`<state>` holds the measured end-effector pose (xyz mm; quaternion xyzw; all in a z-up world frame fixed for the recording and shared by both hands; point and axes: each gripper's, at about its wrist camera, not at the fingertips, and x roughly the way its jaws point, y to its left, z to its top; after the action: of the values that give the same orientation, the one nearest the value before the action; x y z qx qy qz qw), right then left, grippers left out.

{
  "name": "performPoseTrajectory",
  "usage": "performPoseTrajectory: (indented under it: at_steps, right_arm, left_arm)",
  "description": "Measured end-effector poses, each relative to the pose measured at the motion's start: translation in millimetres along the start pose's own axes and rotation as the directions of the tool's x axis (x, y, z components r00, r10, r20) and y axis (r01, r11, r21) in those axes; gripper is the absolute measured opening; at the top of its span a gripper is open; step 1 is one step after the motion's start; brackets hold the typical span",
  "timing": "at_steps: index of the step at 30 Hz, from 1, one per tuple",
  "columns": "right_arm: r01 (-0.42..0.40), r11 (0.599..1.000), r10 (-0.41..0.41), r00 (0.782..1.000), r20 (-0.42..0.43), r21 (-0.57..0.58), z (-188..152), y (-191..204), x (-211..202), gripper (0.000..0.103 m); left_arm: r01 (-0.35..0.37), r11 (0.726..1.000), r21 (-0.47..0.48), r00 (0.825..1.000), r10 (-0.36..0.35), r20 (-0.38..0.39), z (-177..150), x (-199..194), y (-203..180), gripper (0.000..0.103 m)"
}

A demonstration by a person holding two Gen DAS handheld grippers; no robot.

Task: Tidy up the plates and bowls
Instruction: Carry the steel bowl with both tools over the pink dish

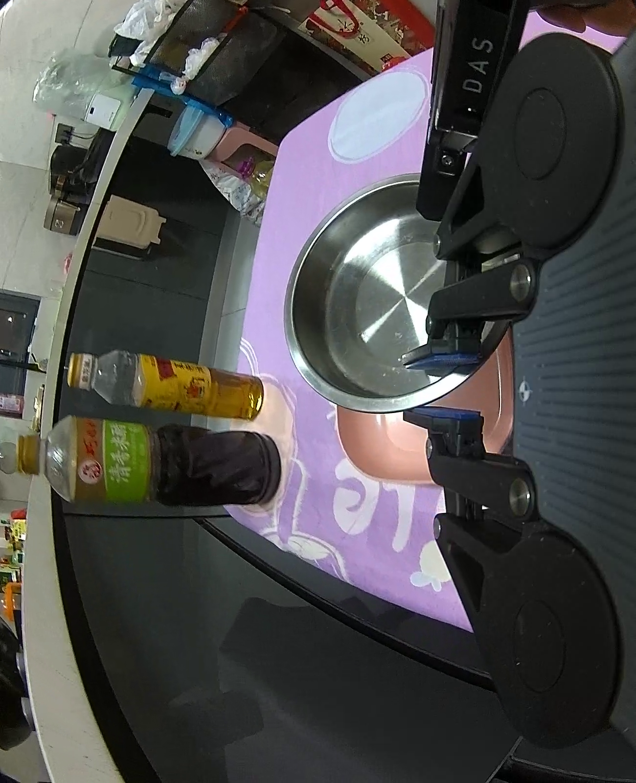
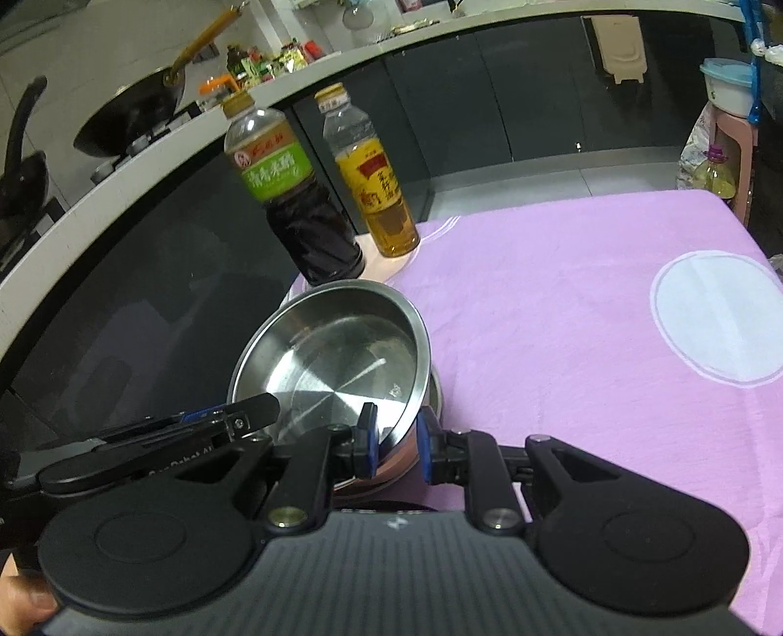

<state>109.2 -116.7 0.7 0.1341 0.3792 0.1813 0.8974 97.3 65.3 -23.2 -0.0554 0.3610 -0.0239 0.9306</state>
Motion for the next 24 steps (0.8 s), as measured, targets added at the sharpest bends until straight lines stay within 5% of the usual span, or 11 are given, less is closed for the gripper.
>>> performPoseTrajectory:
  at_steps: [24]
  right_arm:
    - [0.049, 0.996, -0.057, 0.992, -0.116, -0.068, -2.1, 7.9, 59.5, 0.017]
  left_arm:
    - [-0.005, 0.999, -0.042, 0.992, 0.000, -0.127, -4.2, 46.6, 31.9, 0.017]
